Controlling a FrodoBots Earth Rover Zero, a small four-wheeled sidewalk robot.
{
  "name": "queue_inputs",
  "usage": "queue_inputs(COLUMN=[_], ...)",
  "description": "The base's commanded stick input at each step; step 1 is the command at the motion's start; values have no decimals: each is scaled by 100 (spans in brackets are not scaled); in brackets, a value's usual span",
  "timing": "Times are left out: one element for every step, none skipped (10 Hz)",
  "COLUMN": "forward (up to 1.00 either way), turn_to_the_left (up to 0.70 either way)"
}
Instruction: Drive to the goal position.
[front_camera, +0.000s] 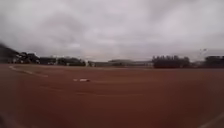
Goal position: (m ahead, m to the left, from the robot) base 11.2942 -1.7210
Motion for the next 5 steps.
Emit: queue_inputs(forward=[65, 65, 65, 65, 65], turn_to_the_left=[0, 0, 0, 0, 0])
